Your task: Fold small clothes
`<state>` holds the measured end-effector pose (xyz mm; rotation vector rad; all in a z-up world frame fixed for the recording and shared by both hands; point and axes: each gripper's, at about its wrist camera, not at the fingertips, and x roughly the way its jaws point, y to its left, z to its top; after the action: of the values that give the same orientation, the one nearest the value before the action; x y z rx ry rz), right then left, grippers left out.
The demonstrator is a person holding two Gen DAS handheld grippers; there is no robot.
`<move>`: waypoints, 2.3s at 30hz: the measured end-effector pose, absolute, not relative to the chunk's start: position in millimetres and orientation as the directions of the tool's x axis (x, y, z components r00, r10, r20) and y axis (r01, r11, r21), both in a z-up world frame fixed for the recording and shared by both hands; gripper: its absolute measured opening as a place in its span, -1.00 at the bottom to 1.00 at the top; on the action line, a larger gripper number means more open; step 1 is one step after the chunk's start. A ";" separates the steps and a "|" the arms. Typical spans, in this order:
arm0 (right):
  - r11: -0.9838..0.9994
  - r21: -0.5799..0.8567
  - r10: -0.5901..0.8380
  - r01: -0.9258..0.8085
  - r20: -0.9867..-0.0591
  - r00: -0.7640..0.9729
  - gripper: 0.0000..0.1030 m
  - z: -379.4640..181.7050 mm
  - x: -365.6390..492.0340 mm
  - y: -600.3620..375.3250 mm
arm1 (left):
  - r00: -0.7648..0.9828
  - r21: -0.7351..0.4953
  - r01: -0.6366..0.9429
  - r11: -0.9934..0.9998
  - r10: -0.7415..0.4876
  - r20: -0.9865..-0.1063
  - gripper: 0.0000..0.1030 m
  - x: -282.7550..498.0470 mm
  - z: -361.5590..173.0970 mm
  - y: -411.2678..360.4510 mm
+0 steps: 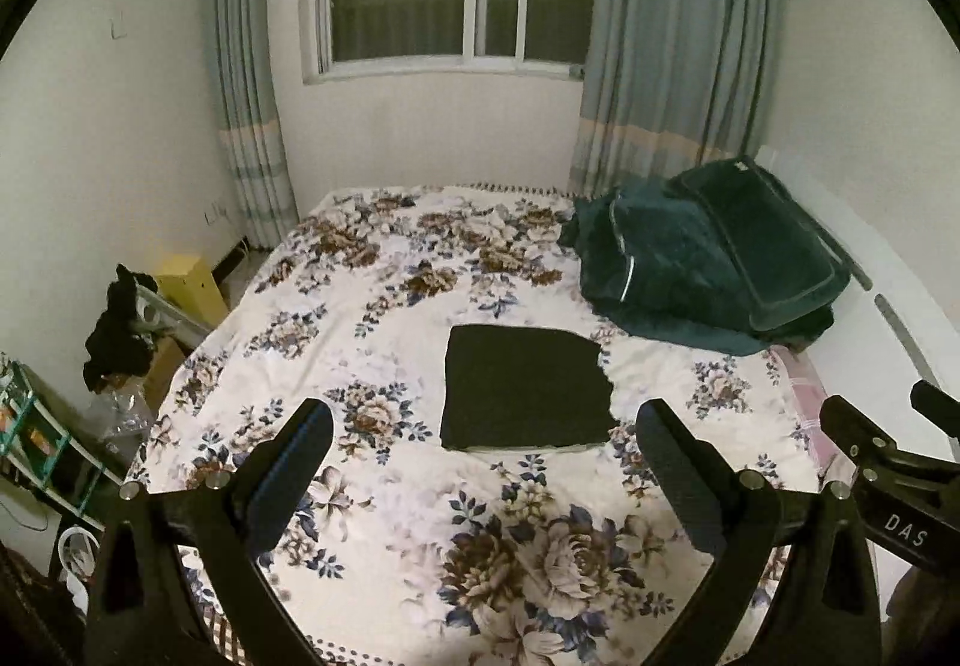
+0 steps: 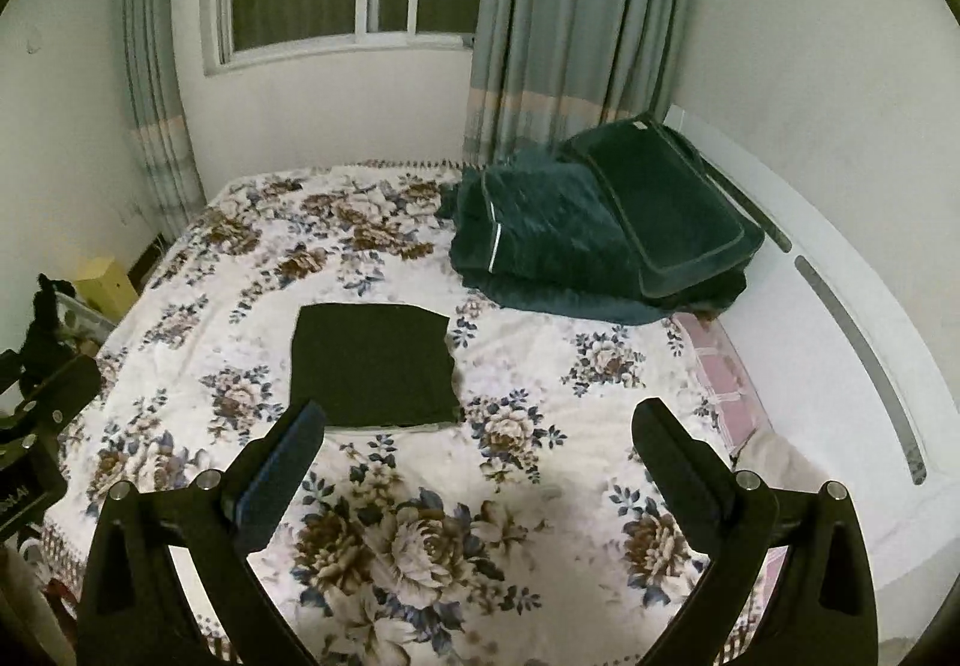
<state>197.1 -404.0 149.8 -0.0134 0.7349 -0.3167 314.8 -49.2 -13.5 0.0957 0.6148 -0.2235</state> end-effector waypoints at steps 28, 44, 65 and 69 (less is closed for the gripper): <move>0.974 -0.092 -0.223 0.209 -0.576 0.786 1.00 220.6 105.7 -406.1 | 0.843 0.029 0.219 0.975 -0.174 -0.510 1.00 238.4 15.9 -46.5; 0.983 -0.089 -0.185 0.163 -0.578 0.795 1.00 217.2 123.8 -408.4 | 0.853 0.034 0.182 0.983 -0.140 -0.502 1.00 234.9 18.3 -36.4; 0.981 -0.093 -0.190 0.167 -0.577 0.794 1.00 213.6 122.1 -406.2 | 0.855 0.034 0.181 0.983 -0.140 -0.500 1.00 240.8 20.4 -34.9; 0.982 -0.091 -0.186 0.164 -0.577 0.795 1.00 212.9 124.3 -406.2 | 0.852 0.032 0.182 0.983 -0.141 -0.504 1.00 243.7 22.6 -36.7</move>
<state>124.3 -406.2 212.9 -0.0372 0.6242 -0.1879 243.7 -36.7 22.6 0.0800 0.5237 -0.1702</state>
